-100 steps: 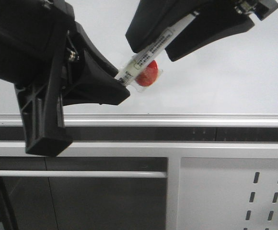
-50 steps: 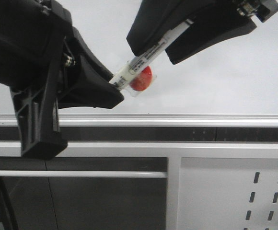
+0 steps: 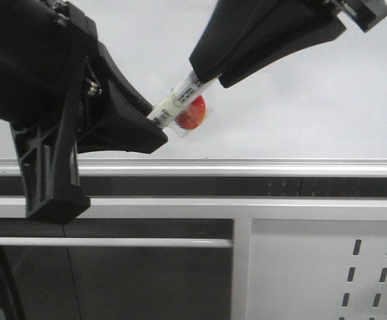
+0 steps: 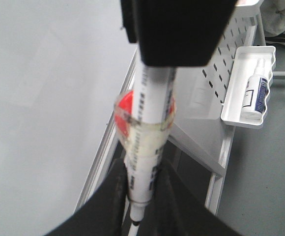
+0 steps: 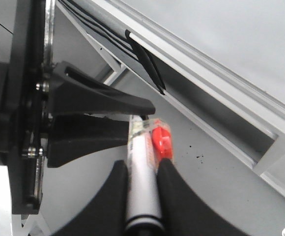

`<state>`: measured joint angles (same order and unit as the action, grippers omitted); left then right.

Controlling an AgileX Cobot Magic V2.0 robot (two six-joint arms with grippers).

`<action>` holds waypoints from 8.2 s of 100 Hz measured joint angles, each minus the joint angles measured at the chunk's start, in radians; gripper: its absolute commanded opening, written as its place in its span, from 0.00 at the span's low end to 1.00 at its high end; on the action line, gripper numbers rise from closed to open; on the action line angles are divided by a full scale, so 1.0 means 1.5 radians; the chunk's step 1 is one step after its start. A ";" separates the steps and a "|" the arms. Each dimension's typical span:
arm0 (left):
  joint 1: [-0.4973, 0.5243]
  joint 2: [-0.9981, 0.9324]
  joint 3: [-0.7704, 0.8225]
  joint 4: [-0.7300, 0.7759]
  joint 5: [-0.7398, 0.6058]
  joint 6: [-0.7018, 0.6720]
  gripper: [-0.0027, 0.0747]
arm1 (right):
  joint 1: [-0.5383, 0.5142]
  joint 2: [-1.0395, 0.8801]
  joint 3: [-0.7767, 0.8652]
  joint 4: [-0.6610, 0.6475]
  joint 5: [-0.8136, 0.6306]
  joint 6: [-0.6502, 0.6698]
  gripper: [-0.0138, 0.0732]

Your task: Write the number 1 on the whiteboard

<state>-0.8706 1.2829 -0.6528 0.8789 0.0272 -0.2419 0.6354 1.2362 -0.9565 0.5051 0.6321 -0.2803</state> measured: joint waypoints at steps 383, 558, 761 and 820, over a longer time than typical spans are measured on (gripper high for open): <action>0.254 -0.314 0.317 -0.370 -0.262 -0.065 0.01 | 0.157 0.203 0.492 -0.074 -1.182 -0.015 0.08; 0.255 -0.317 0.219 0.242 -0.349 -0.065 0.30 | 0.322 -0.034 0.330 0.315 -0.729 -0.142 0.09; 0.255 -0.214 0.162 0.376 -0.322 -0.065 0.32 | 0.219 -0.042 0.153 0.253 -0.352 -0.154 0.09; 0.255 -0.214 0.162 0.376 -0.343 -0.065 0.32 | 0.199 -0.040 0.153 0.253 -0.365 -0.154 0.09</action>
<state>-0.4882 0.9623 -0.4100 1.4424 -0.4868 -0.3394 0.9337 1.1758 -0.7276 0.8853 0.0839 -0.5112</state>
